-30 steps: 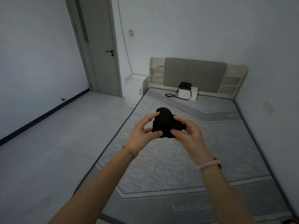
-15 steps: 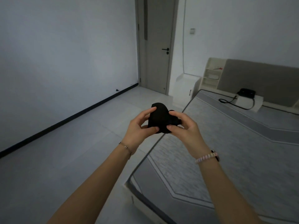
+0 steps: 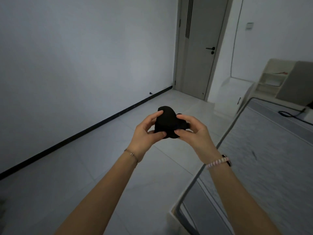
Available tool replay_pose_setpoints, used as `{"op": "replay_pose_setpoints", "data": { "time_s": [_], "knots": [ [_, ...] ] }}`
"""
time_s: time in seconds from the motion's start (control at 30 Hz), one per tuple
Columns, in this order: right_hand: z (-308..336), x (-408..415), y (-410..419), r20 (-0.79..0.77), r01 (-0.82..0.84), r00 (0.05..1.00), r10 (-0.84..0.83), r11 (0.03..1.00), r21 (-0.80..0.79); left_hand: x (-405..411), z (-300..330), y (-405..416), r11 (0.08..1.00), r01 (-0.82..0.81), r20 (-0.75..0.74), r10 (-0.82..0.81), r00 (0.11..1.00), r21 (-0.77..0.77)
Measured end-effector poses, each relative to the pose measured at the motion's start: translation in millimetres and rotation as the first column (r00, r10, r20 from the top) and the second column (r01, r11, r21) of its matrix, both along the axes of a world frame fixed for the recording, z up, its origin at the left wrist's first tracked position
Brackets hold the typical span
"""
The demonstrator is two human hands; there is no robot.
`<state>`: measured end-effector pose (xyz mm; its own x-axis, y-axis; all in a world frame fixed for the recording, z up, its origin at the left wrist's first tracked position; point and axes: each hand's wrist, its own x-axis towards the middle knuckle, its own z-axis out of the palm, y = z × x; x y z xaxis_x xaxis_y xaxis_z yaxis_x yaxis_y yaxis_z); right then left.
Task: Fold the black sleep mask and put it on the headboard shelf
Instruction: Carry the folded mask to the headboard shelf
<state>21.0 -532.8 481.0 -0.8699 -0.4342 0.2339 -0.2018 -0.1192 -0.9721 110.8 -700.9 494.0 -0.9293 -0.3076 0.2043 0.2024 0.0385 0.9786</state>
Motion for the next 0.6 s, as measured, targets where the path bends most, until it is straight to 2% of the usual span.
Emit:
{"op": "replay_pose_setpoints", "data": {
  "time_s": [0.3,0.6],
  "knots": [
    [-4.7,-133.2,-127.1,0.005,0.028,1.000,-0.028,0.998,-0.049,-140.7,4.1,-129.2,0.998,0.052,0.002,-0.052,0.999,-0.043],
    [5.6,-296.7,-177.4,0.041,0.185,0.982,-0.183,0.981,-0.050,-334.7,11.3,-191.6,0.977,0.202,0.000,-0.202,0.979,-0.072]
  ]
}}
